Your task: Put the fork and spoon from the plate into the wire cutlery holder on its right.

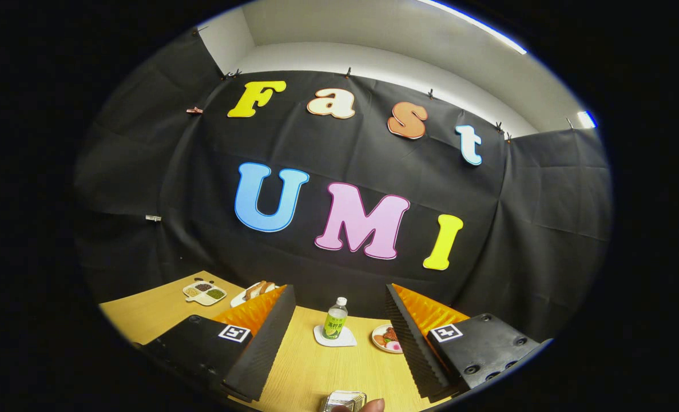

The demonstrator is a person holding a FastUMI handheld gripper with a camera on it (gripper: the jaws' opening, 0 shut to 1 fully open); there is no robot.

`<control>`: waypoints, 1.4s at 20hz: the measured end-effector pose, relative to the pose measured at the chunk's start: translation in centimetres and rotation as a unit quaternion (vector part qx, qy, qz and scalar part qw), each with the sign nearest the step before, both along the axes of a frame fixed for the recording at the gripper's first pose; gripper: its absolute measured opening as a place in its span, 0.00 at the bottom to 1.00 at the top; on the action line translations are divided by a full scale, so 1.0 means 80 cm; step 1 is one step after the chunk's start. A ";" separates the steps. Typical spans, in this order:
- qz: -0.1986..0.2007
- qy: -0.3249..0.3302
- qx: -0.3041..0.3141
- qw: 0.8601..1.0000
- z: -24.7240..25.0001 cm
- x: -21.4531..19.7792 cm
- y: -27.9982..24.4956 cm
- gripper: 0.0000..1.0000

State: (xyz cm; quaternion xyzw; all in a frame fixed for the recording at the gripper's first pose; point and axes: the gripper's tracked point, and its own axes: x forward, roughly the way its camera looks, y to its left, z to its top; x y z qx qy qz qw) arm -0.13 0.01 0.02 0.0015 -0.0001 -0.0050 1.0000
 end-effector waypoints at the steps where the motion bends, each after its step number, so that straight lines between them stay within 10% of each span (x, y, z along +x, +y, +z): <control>1: 0.001 0.000 0.001 1.000 -0.001 0.000 0.001 0.98; 10: 0.141 0.137 0.031 0.980 -0.074 -0.005 0.116 0.98; 20: 0.326 0.455 0.038 0.828 -0.263 -0.121 0.276 0.98; 28: 0.329 0.549 0.027 0.768 -0.368 -0.148 0.341 0.88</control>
